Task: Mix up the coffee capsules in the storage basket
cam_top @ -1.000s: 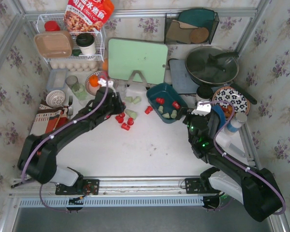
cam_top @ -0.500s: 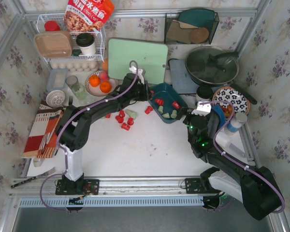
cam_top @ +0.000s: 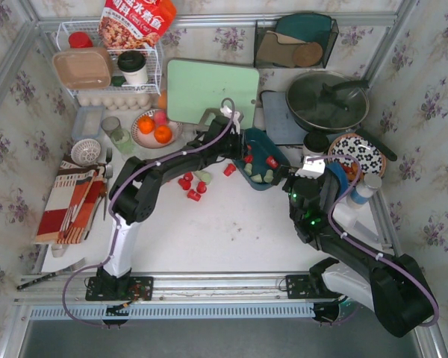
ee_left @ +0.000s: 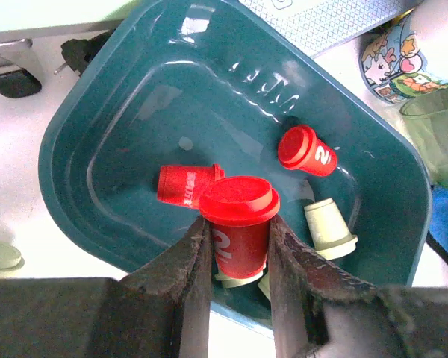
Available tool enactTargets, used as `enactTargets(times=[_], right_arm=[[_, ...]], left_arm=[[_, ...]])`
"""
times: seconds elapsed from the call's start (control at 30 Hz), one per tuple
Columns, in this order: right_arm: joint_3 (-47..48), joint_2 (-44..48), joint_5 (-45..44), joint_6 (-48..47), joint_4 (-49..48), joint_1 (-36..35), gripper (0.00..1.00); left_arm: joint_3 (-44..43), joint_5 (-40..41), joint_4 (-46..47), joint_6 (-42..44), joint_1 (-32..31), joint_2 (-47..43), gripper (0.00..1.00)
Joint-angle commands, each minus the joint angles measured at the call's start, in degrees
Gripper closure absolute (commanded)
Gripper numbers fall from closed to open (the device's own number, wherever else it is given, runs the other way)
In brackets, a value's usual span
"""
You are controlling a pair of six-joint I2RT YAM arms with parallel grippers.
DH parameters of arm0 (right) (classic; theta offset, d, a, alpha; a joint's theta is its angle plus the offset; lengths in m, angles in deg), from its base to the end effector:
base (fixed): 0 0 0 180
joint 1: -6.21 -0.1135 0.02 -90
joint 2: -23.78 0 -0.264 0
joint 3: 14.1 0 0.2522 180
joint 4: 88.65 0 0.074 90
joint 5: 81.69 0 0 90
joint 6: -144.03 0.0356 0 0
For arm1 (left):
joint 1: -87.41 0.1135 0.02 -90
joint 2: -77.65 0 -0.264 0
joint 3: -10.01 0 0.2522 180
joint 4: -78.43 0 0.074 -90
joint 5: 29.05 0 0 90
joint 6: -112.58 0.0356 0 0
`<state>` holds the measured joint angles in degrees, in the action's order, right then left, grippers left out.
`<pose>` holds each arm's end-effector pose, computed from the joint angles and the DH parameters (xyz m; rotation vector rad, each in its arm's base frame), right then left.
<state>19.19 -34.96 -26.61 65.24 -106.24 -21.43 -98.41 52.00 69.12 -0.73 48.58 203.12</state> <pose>0.1981 0.0807 0.2167 0.2084 1.6702 -0.0111 0.3955 -0.3254 0.2061 0.3896 2.0938 -0.8238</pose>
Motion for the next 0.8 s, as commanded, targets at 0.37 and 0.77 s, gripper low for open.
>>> enactTargets(times=[0.37, 0.77], right_arm=[[0.69, 0.15, -0.92, -0.41, -0.95, 0.08, 0.00], [0.76, -0.68, 0.66, -0.55, -1.50, 0.07, 0.00]], left_arm=[[0.11, 5.79, -1.43, 6.92, -1.78, -0.72, 0.57], [11.10, 10.16, 7.48, 8.41, -3.00, -11.03, 0.43]])
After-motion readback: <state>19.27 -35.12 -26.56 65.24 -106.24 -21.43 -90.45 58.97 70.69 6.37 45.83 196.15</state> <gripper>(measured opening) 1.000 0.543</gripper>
